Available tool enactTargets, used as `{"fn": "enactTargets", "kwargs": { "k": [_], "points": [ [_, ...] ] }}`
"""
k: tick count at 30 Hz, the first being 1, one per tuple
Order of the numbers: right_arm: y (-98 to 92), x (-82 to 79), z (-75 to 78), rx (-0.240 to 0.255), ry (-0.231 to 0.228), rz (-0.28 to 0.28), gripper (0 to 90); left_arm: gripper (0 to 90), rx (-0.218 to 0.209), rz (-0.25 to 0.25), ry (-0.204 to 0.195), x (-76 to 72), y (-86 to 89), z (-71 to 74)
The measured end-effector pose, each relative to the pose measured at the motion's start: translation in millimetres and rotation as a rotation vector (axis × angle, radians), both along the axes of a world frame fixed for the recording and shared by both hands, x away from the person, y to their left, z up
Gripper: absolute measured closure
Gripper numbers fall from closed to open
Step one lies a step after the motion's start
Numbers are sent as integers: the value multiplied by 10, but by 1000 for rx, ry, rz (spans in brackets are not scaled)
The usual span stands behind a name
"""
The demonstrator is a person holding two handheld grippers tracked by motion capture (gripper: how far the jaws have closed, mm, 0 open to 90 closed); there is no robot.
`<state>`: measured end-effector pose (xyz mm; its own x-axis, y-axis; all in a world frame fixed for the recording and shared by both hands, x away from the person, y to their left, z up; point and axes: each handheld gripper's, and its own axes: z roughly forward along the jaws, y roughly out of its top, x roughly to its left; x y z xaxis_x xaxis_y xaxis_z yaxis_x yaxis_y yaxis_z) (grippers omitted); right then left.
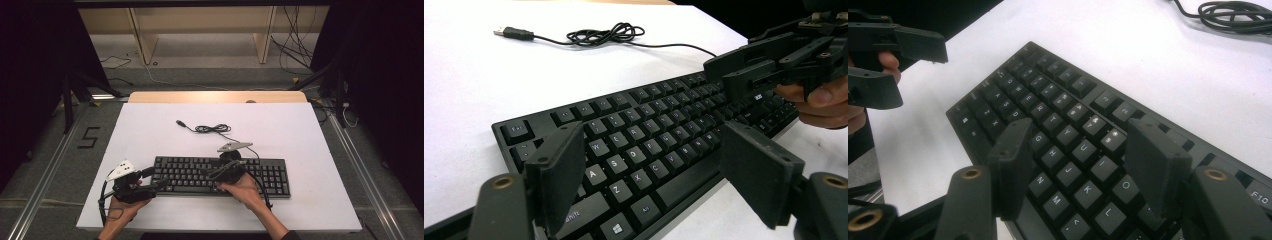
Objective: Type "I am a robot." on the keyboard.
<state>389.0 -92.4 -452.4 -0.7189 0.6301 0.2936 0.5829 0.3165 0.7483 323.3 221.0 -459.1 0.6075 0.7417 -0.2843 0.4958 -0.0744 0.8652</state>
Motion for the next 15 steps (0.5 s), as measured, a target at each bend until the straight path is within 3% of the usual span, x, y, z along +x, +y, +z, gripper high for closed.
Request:
{"fn": "enactTargets", "kwargs": {
  "k": [10,15],
  "points": [
    [-39,23,0,-11,-3,-8,454,258,-3,1,-3,-1,4,3],
    [-60,34,-9,-22,-2,-15,503,257,-3,1,-3,0,5,4]
  ]
}}
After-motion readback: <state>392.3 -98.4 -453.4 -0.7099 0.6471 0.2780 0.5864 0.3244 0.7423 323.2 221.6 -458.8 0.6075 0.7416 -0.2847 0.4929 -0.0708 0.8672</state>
